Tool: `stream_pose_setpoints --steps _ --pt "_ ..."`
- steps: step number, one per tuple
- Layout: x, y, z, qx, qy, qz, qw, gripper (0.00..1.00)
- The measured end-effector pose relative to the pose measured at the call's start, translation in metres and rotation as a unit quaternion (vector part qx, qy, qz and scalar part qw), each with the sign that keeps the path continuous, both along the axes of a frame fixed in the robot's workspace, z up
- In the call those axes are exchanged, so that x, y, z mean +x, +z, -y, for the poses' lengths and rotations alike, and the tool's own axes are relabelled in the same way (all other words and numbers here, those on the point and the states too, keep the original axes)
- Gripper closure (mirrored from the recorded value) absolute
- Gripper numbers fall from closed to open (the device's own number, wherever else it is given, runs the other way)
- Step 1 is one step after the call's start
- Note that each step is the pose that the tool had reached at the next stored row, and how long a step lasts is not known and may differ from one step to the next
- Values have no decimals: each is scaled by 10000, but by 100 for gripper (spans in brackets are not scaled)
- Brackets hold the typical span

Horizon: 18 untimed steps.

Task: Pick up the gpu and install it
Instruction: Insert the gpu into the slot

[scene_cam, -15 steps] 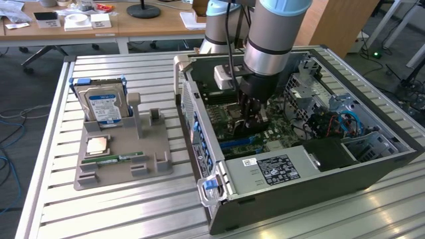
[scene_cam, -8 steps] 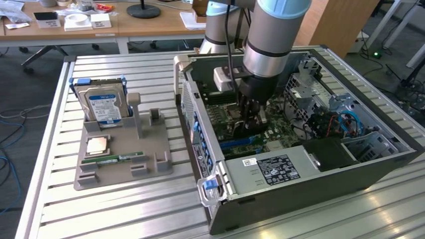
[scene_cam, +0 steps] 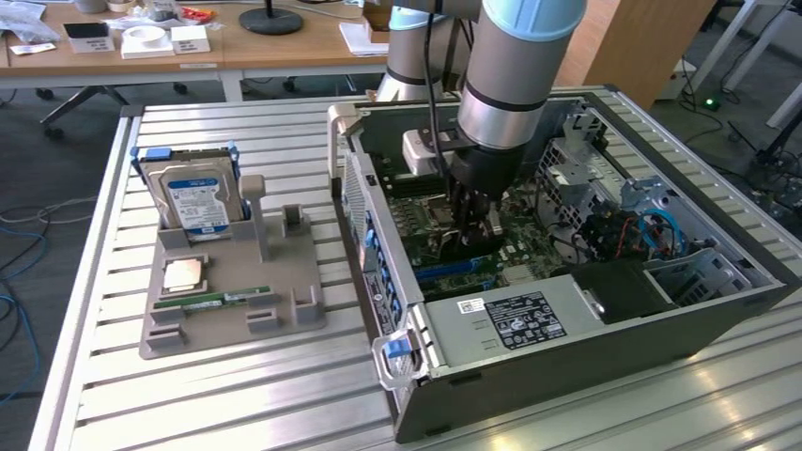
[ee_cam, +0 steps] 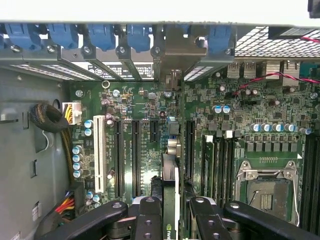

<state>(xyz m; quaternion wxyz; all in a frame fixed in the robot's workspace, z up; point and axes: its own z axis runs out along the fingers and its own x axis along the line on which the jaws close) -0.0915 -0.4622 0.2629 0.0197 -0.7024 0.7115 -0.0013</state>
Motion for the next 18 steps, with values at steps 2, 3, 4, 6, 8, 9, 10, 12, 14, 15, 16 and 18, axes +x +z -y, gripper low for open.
stream_pose_setpoints --steps 2,3,4,6,8,9,10,12,14,15,16,18 --pt "0 -2 0 1 0 0 10000 74" --pt "0 -8 -1 3 0 2 10000 74" --pt "1 -15 -1 4 0 2 10000 74" --pt "0 -26 0 2 0 1 10000 74" --pt "0 -38 0 2 0 1 10000 74" --pt "0 -43 -1 2 0 1 10000 74" --pt "0 -48 0 1 0 1 10000 74" --pt "-1 -53 0 0 0 0 10000 74" --pt "-1 -54 0 1 0 0 10000 74" --pt "-2 -55 0 3 0 1 10000 74" --pt "-3 -55 0 3 0 1 10000 74" --pt "-3 -67 -1 6 0 2 10000 74"
